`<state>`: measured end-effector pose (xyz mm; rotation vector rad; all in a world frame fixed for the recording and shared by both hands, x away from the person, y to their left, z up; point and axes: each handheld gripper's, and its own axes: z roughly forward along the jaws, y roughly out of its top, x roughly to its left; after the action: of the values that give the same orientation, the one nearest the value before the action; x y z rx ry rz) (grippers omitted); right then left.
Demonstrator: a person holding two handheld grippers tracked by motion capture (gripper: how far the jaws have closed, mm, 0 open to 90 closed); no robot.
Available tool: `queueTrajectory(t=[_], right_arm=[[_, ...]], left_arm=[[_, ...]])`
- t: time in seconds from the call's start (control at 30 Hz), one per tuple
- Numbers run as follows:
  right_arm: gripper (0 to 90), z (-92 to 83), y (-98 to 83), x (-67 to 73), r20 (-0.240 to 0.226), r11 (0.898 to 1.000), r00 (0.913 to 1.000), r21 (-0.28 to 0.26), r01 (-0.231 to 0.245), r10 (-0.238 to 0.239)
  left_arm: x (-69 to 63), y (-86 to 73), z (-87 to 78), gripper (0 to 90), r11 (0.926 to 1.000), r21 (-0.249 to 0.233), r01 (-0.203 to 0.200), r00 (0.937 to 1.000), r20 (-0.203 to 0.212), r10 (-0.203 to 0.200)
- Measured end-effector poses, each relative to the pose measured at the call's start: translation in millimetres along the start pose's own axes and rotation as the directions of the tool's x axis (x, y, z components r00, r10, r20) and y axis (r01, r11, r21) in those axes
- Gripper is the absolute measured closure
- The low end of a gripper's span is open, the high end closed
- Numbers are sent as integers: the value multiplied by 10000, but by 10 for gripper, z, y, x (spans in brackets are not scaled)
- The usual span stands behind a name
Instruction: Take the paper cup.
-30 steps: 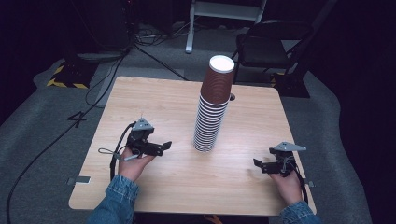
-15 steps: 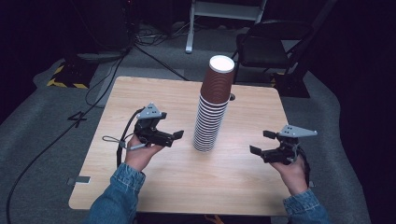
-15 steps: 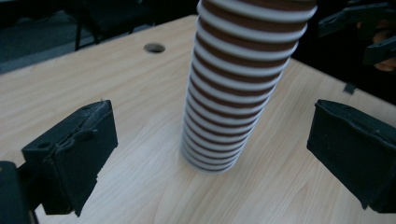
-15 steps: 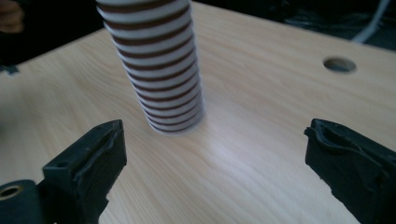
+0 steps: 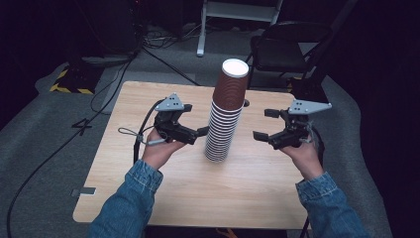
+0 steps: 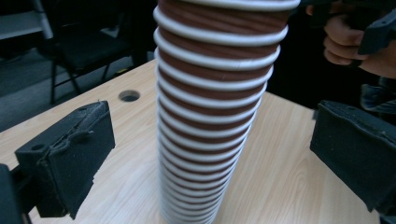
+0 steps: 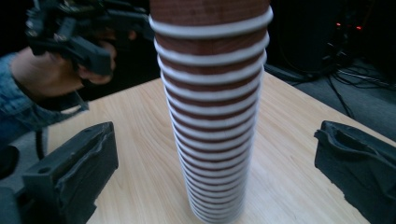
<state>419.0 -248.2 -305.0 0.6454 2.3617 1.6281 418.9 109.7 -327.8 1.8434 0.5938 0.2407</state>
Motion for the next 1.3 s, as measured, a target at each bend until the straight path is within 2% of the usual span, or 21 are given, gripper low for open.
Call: queueTrajectory(t=[0.13, 0.23, 0.37, 0.53, 0.63, 0.7, 0.83, 1.03, 1.07, 1.13, 1.3], right_arm=[[0, 38, 213, -37, -437, 9999, 9990, -115, 30, -35], [0, 73, 376, -61, -733, 9998, 9972, -140, 131, -141], [0, 127, 511, -76, -791, 9995, 9964, -92, 288, -294], [0, 279, 650, -101, -926, 9994, 9952, 71, 330, -322], [0, 324, 699, -106, -1042, 9993, 9940, 107, 345, -332], [0, 354, 763, -110, -1061, 9993, 9938, 110, 351, -337], [0, 386, 972, -123, -1249, 9987, 9912, 183, 470, -444], [0, 455, 1168, -129, -1408, 9945, 9886, 822, 650, -529], [1, 488, 1228, -131, -1374, 9890, 9885, 1245, 805, -632], [13, 517, 1284, -137, -1388, 9841, 9884, 1568, 832, -614], [35, 570, 1396, -110, -1313, 9767, 9880, 1869, 1056, -817]], left_arm=[[0, 106, 117, 0, 9997, -131, -190, 9989, 437, 196], [9, 188, 194, 0, 9990, -70, -436, 9982, 417, 438], [57, 243, 283, 0, 9992, -128, -387, 9983, 423, 392], [101, 267, 406, 0, 9996, -82, -261, 9971, 712, 266], [78, 299, 474, 0, 9988, -201, -449, 9946, 923, 466], [69, 320, 500, 0, 9976, -238, -645, 9934, 932, 664], [77, 340, 533, 0, 9969, -184, -761, 9938, 797, 773], [93, 331, 550, 33, 9962, -136, -858, 9925, 860, 866], [96, 329, 553, 38, 9958, -155, -907, 9921, 859, 917], [89, 330, 553, 40, 9950, -138, -992, 9917, 809, 1000], [83, 326, 551, 44, 9945, -150, -1036, 9914, 782, 1045]])
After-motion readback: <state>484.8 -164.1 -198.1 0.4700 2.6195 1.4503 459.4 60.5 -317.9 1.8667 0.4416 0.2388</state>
